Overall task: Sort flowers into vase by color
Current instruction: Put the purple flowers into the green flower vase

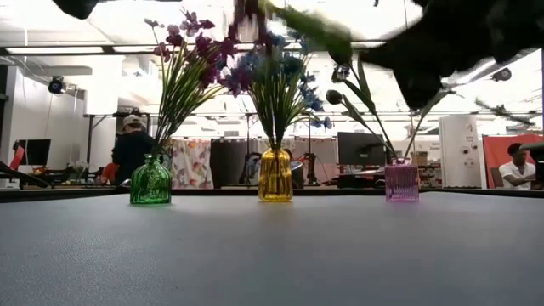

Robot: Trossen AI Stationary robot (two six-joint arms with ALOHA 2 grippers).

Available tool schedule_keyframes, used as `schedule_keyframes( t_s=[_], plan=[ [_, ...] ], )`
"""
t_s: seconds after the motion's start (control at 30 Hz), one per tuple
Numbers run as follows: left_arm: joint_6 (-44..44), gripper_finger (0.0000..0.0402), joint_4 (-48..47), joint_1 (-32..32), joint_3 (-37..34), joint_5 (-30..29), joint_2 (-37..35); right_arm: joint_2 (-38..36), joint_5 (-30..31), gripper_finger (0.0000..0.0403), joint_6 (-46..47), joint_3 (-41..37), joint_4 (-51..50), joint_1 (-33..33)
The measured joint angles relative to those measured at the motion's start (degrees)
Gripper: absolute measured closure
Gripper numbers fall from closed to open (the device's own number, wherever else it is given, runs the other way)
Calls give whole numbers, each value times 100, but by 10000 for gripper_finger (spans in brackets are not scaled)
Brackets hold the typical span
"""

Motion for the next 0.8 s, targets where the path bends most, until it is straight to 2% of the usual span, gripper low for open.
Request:
schedule_keyframes(
  t_s=[0.13, 0.23, 0.5, 0.63, 0.8],
  plan=[
    [647, 208, 615, 29, 10, 18, 100, 96, 7, 390, -613, -48, 1216, 66],
    [962, 207, 1008, 121, 8, -85, 117, 250, -124, 390, -1077, 119, 1657, 79],
    [1774, 173, 2051, 666, 6, -9, 153, 800, -782, 390, -1930, 1056, 1818, 77],
    [2365, 155, 2737, 811, 6, 656, 154, 1096, -787, 390, -2265, 1438, 1814, 77],
    [3305, 149, 3615, 813, 6, 1187, 154, 1345, -787, 390, -2523, 1717, 1821, 53]
  ],
)
